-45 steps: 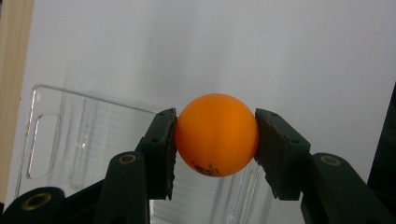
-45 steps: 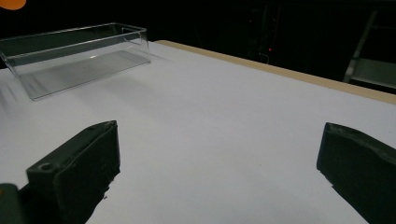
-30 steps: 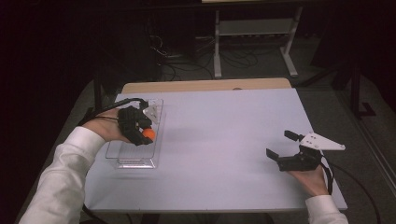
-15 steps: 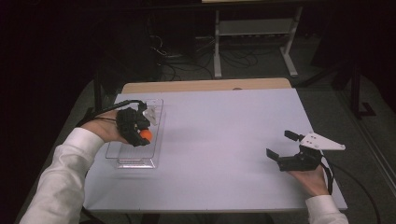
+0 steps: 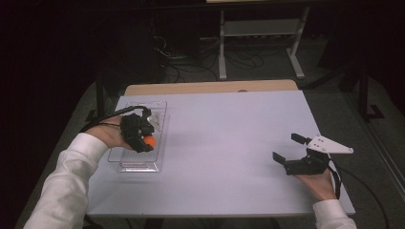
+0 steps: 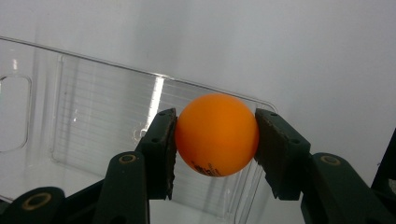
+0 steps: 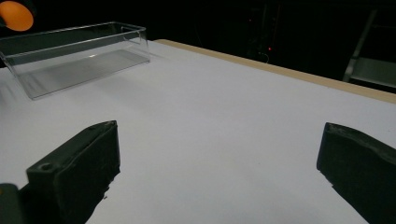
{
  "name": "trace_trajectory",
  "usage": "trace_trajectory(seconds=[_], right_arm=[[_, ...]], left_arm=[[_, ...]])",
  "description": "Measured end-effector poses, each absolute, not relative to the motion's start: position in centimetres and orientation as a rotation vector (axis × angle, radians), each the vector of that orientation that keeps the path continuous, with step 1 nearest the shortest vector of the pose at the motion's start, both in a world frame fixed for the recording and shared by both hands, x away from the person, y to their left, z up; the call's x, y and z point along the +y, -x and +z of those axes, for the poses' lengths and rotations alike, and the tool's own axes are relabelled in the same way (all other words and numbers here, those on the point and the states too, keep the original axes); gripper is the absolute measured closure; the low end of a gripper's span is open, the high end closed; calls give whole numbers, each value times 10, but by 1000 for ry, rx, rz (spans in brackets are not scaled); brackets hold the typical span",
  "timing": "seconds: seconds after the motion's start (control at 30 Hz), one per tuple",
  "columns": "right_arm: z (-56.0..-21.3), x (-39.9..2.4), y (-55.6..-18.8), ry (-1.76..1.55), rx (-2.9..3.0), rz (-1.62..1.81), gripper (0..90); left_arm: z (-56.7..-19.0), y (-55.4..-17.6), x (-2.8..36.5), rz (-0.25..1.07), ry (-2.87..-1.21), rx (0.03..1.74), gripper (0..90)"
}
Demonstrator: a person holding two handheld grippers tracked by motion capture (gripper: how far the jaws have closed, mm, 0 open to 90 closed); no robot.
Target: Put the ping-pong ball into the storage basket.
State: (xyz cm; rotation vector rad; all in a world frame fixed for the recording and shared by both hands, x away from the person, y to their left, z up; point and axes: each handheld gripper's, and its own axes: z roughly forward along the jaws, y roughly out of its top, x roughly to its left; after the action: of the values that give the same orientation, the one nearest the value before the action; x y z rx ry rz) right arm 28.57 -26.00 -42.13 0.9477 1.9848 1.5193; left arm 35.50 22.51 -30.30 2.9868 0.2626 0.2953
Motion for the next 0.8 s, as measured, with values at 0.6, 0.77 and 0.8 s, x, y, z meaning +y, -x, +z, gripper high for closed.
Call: trace_trajectory(seconds=[0.6,0.77,0.8], right_arm=[[-422,-262,-286,-956,1979,1518,0],[-422,-262,-286,-956,1983,1512,0],[-422,-261,-286,-955,1984,1511,0]], left_arm=[[-317,-360,227,245,-3011,268,509],[-323,-360,229,228,-3014,268,509],[-324,-360,229,226,-3013,266,509]])
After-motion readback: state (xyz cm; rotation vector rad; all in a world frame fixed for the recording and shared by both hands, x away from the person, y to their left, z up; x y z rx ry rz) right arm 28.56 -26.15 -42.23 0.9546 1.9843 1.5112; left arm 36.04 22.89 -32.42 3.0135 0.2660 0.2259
